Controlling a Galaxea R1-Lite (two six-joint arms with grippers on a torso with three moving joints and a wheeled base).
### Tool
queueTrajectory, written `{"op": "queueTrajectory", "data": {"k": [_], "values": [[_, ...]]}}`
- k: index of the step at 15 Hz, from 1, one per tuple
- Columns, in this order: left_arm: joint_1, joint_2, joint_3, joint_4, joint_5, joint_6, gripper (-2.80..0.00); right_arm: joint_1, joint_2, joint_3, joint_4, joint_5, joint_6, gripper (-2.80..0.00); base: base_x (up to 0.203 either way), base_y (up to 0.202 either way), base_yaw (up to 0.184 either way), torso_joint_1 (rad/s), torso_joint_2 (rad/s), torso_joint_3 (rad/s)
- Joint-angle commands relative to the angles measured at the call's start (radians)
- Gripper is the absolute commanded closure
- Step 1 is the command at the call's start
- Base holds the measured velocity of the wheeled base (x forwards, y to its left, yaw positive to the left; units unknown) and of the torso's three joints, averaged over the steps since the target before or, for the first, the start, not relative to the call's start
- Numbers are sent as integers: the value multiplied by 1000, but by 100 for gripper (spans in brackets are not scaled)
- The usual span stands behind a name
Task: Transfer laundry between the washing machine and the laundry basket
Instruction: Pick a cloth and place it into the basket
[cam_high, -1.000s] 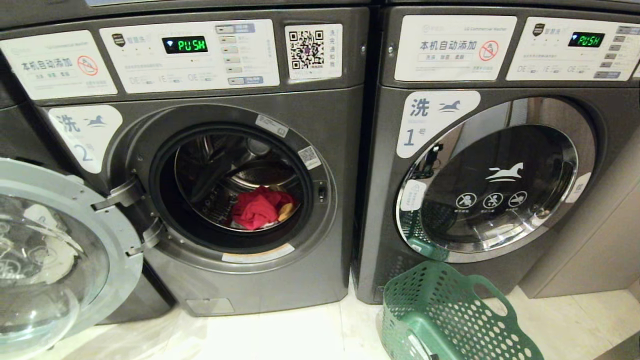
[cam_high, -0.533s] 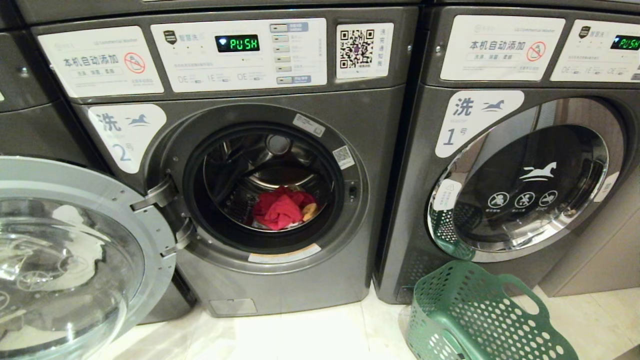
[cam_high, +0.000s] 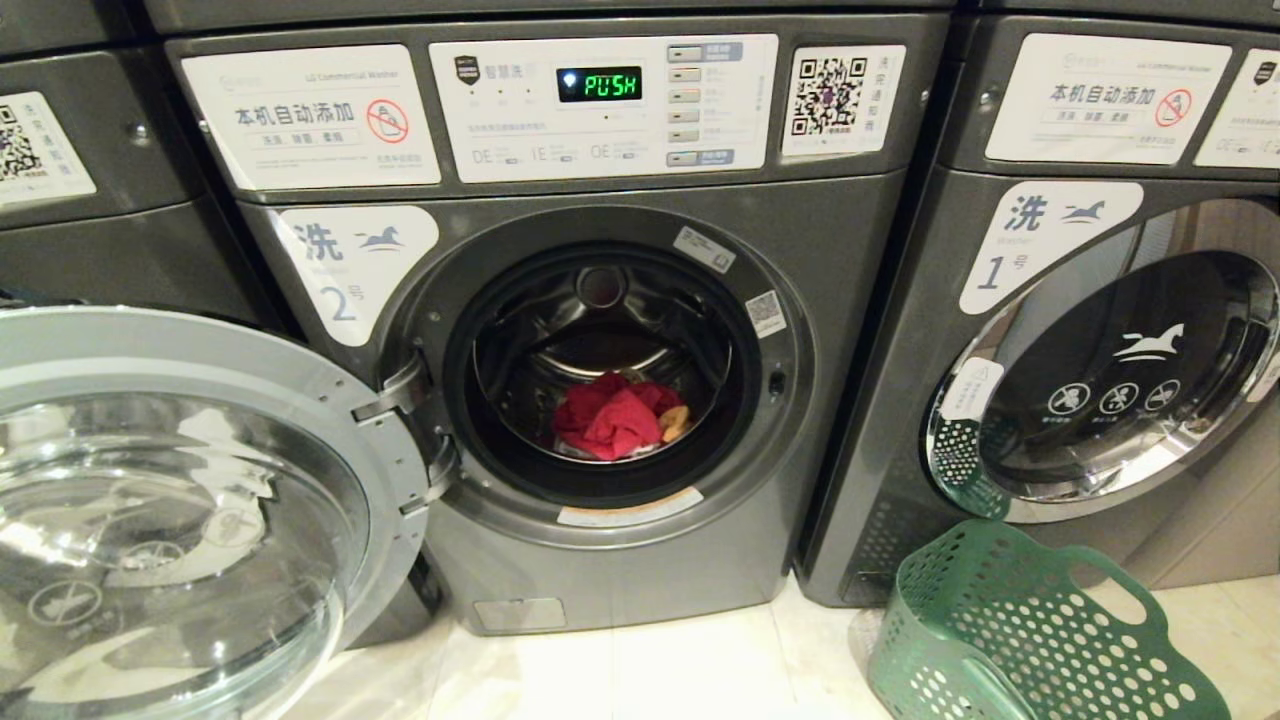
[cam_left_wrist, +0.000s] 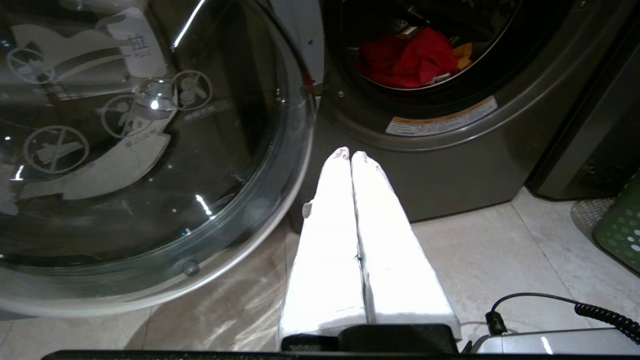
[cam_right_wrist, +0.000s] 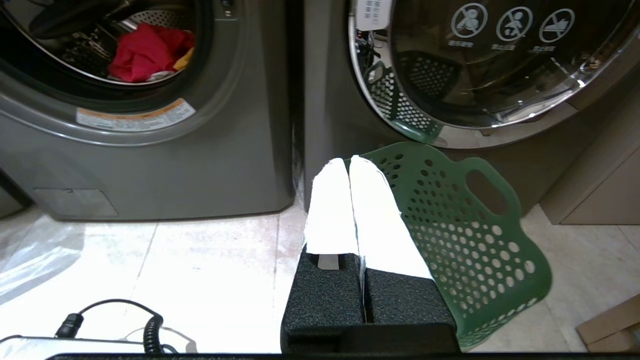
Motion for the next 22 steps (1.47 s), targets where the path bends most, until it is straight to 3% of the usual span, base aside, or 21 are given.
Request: {"op": "queueTrajectory", "data": {"k": [1,8,14,22], "values": [[0,-2,0,0,0,1,0,0,1,0,0,-1,0,0,0,179,4,7,2,2],[0,-2,0,-1,0,4,0,0,1,0,-1,-1,0,0,9,30,0,0,1,2],[0,-2,0,-1,0,0,0,-1,1,0,-2,0,1,0,174,0,-2,3,4,0],[0,-2,0,-3,18,-27,0,0,1,0,-2,-1,15,0,0,0,0,0,0,0]]}}
